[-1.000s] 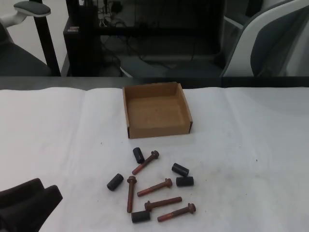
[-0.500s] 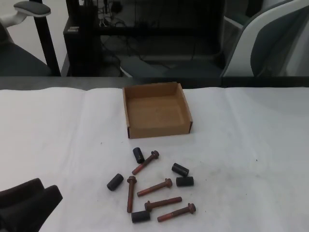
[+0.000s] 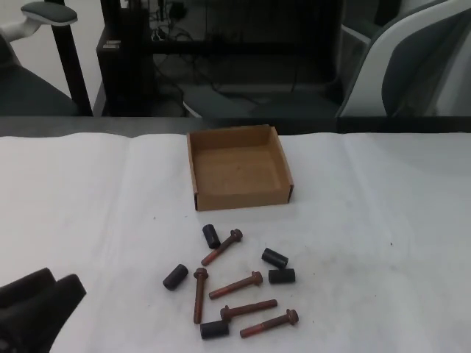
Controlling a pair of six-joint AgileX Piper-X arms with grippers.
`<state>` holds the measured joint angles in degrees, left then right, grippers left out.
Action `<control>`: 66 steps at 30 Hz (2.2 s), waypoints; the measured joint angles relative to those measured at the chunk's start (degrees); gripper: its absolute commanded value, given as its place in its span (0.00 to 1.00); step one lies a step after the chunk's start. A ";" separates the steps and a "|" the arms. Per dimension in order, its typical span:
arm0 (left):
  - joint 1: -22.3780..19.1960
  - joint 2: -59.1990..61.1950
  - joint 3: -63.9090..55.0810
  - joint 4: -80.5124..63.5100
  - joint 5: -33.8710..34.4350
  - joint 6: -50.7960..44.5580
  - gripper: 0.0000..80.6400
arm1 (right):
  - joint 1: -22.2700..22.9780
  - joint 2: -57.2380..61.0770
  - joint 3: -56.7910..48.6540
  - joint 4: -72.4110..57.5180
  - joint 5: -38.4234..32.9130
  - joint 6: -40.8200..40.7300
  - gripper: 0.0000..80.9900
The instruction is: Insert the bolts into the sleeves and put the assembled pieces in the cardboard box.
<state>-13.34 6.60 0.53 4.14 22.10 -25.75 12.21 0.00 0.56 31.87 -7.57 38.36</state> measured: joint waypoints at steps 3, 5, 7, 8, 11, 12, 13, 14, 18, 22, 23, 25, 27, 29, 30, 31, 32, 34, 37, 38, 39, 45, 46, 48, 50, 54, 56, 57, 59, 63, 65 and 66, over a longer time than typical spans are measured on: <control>0.00 0.00 0.00 3.38 -0.02 -0.92 0.55 | 0.00 0.25 0.00 -0.16 -2.65 1.97 0.33; 0.00 0.00 0.00 5.37 0.78 -1.04 0.55 | 0.00 1.43 -0.24 -0.24 -3.18 3.01 0.33; 0.00 0.00 0.00 6.78 1.15 -1.04 0.55 | 0.00 3.66 -1.16 -0.16 -3.60 3.55 0.33; 0.00 0.00 0.00 7.37 1.17 -1.11 0.55 | 0.00 5.36 -2.06 -0.16 -3.72 3.76 0.33; 0.00 0.00 0.00 7.80 1.17 -1.11 0.55 | 0.00 10.76 -4.57 -0.40 -4.90 3.76 0.33; 0.00 0.00 0.00 7.86 1.17 -1.11 0.55 | 0.00 13.02 -5.46 -0.49 -5.63 3.92 0.33; 0.00 0.00 0.00 7.83 1.17 -1.11 0.55 | 0.00 15.31 -6.43 -0.44 -6.27 3.93 0.33; 0.00 0.00 0.00 7.83 1.17 -1.11 0.55 | 0.00 17.59 -7.21 -0.56 -6.80 4.05 0.33; 0.00 0.88 0.00 7.83 1.95 -1.11 0.55 | 1.76 26.80 -11.28 -1.37 -7.82 4.30 0.33; 0.00 1.97 0.00 7.83 3.44 -1.00 0.55 | 5.94 36.79 -15.68 -4.02 -8.05 7.10 0.33; 0.00 2.03 0.00 7.75 3.57 -1.00 0.55 | 6.67 38.20 -16.37 -4.55 -8.05 7.70 0.33; 0.00 2.00 0.00 6.51 3.74 -1.00 0.55 | 10.36 44.90 -19.14 -6.67 -7.70 11.19 0.33; 0.00 2.00 0.00 4.86 3.74 -1.00 0.55 | 14.07 50.40 -21.62 -8.37 -6.67 14.41 0.33; 0.00 2.00 0.00 3.04 3.74 -1.00 0.55 | 17.91 55.57 -24.43 -9.49 -5.21 17.95 0.33; 0.00 2.00 0.00 2.20 3.74 -1.00 0.55 | 20.52 58.29 -25.84 -9.84 -4.28 20.17 0.33; 0.00 2.00 0.00 1.66 3.74 -1.00 0.55 | 22.75 60.83 -27.41 -9.97 -3.21 22.65 0.33; 0.00 2.00 0.00 1.26 3.74 -1.00 0.55 | 24.54 62.80 -28.66 -10.14 -2.30 24.61 0.33; 0.00 2.00 0.00 0.97 3.74 -1.00 0.55 | 28.82 67.12 -31.74 -10.88 -0.57 29.15 0.33; 0.00 2.00 -0.50 0.97 3.15 -1.00 0.55 | 33.58 72.20 -35.68 -11.68 1.60 33.76 0.33; 0.00 2.00 -0.87 0.97 2.88 -1.00 0.55 | 35.31 74.55 -37.32 -11.68 2.67 35.50 0.33; 0.00 2.00 -1.18 0.97 2.61 -1.00 0.55 | 36.28 76.50 -38.92 -11.68 3.51 36.63 0.33; 0.00 2.00 -3.04 0.93 2.06 -1.00 0.55 | 38.50 87.32 -46.71 -11.53 4.74 38.99 0.33; 0.00 2.00 -3.33 0.93 2.06 -1.00 0.55 | 38.50 89.06 -47.90 -11.41 4.74 39.35 0.33; 0.00 2.00 -3.92 0.71 2.06 -1.00 0.55 | 38.50 91.83 -49.51 -11.26 4.64 39.83 0.33; 0.00 2.00 -4.10 0.53 2.02 -1.00 0.55 | 38.20 93.89 -51.02 -11.25 4.40 40.62 0.33; 0.00 2.00 -4.08 0.56 2.02 -2.17 0.55 | 37.78 96.50 -52.78 -10.74 3.25 41.90 0.33; 0.00 2.00 -4.08 0.56 2.43 -2.44 0.55 | 37.78 96.81 -53.15 -9.61 3.25 42.22 0.44; 0.00 2.00 -4.08 0.56 2.74 -2.46 0.55 | 37.72 96.78 -53.35 -8.68 3.25 42.46 0.56; 0.00 2.00 -4.08 0.56 3.35 -2.46 0.55 | 37.58 96.78 -53.57 -7.28 3.25 42.85 0.82; 0.00 2.00 -4.08 0.56 3.64 -2.46 0.55 | 36.84 96.78 -53.69 -4.74 1.91 44.70 0.68; 0.00 2.00 -4.08 0.56 3.68 -2.46 0.55 | 36.23 96.78 -53.99 -3.60 1.38 45.93 0.53; 0.00 2.00 -4.08 0.56 3.68 -2.46 0.55 | 36.04 96.78 -54.24 -3.44 1.28 46.24 0.51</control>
<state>-13.34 8.60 -3.55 4.70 25.78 -28.22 48.25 96.78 -53.68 28.43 -6.29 84.60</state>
